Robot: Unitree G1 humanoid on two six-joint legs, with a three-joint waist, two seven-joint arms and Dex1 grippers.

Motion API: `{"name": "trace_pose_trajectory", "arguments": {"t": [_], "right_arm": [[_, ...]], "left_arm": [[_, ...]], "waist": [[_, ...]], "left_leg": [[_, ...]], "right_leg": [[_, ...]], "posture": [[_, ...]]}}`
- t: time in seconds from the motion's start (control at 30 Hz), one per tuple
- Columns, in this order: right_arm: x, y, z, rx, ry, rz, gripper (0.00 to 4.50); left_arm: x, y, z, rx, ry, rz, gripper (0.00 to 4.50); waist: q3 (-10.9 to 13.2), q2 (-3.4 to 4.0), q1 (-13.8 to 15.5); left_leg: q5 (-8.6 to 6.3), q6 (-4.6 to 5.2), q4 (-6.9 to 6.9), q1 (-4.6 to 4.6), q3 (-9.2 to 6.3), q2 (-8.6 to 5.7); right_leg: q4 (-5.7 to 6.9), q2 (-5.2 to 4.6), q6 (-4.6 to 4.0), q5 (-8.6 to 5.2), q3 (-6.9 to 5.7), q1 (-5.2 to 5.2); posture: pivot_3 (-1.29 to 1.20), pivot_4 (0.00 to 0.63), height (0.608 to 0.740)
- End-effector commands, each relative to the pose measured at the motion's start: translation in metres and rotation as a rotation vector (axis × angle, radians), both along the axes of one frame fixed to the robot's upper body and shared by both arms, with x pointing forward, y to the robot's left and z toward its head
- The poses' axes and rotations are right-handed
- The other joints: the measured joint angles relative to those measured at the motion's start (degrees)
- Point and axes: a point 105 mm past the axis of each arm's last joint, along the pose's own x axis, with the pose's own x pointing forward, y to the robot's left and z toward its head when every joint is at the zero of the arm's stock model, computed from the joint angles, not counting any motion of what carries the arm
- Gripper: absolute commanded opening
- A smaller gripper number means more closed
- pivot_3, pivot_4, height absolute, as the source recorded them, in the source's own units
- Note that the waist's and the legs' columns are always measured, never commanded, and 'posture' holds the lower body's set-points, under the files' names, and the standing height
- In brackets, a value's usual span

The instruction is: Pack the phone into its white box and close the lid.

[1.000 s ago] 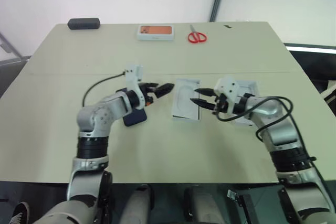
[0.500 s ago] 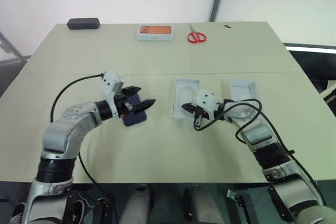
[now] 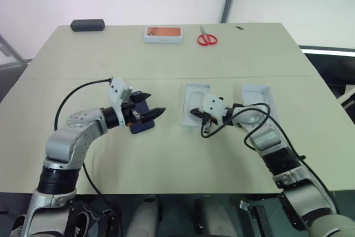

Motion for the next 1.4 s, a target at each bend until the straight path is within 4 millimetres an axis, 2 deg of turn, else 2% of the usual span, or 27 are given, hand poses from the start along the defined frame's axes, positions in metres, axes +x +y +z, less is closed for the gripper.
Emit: {"name": "trace_pose_trajectory", "arguments": {"t": [0.03,0.2,0.3,0.47,0.73,0.83,1.0,1.1,1.3,1.4], "right_arm": [[0.016,-0.009,0.010,0.022,-0.045,-0.085,0.06],[0.019,-0.015,0.011,0.022,-0.043,-0.096,0.06],[0.011,-0.016,0.009,0.013,-0.029,-0.055,0.06],[0.007,-0.019,0.024,0.032,-0.048,-0.037,0.06],[-0.014,-0.023,0.046,0.071,-0.019,0.075,0.06],[-0.018,-0.020,0.040,0.051,0.012,0.092,0.06],[-0.022,-0.020,0.009,-0.060,0.072,0.096,0.06],[-0.013,-0.029,-0.003,-0.166,0.025,0.055,0.06],[0.015,-0.029,0.012,-0.156,-0.083,-0.041,0.06],[0.014,-0.022,0.014,-0.120,-0.074,-0.016,0.06]], "left_arm": [[0.000,-0.006,0.009,0.003,-0.049,-0.024,4.50],[0.001,-0.006,0.011,-0.002,-0.062,-0.015,4.50],[-0.001,-0.004,0.014,-0.014,-0.068,-0.021,4.50],[-0.003,0.000,0.013,-0.005,-0.079,-0.024,4.50],[-0.004,0.001,0.013,-0.012,-0.073,-0.043,4.50],[-0.003,-0.001,0.012,-0.015,-0.072,-0.050,4.50],[-0.004,-0.001,0.012,-0.008,-0.073,-0.056,4.50],[-0.003,-0.001,0.012,-0.002,-0.075,-0.048,4.50],[-0.002,0.000,0.011,0.000,-0.076,-0.033,4.50],[-0.002,0.000,0.011,0.003,-0.078,-0.028,4.50]], "waist": [[0.0,0.00,0.1],[0.0,0.00,0.1],[0.0,0.00,0.1],[0.0,0.00,0.1],[0.0,0.01,0.1],[0.0,0.01,0.1],[0.0,0.01,0.2],[0.0,-0.01,0.1],[0.0,-0.01,0.2],[0.0,-0.01,0.3]], "left_leg": [[0.00,0.00,0.00,0.00,0.00,0.00],[0.00,0.00,0.00,-0.01,0.00,-0.01],[0.00,0.00,0.00,-0.01,0.00,-0.02],[0.00,0.00,0.00,-0.01,0.00,-0.01],[0.00,0.01,-0.01,-0.01,0.00,0.00],[0.00,0.01,-0.01,-0.01,-0.01,0.01],[-0.01,0.01,0.00,-0.02,-0.01,0.01],[-0.01,0.01,0.00,0.01,0.00,-0.01],[0.00,0.01,0.01,0.02,0.00,-0.01],[0.00,0.01,-0.01,0.00,-0.01,-0.01]], "right_leg": [[0.00,0.00,0.00,0.00,0.00,0.00],[0.00,-0.02,0.00,0.00,0.00,0.00],[0.00,-0.01,0.00,0.00,0.00,0.00],[0.00,-0.01,0.00,0.00,0.00,-0.01],[0.00,-0.01,0.00,0.00,0.00,0.00],[0.00,0.00,0.00,0.00,0.00,-0.01],[-0.01,-0.03,0.00,0.00,0.00,0.00],[-0.01,-0.04,0.00,0.00,0.00,0.01],[-0.01,-0.04,0.00,0.00,0.00,0.04],[-0.01,-0.03,0.00,0.00,-0.01,0.02]], "posture": [[0.00,0.150,0.740],[0.00,0.150,0.740],[0.00,0.150,0.740],[0.00,0.150,0.740],[0.00,0.150,0.740],[0.00,0.150,0.740],[0.00,0.150,0.740],[0.00,0.150,0.740],[0.00,0.150,0.740],[0.00,0.150,0.740]]}}
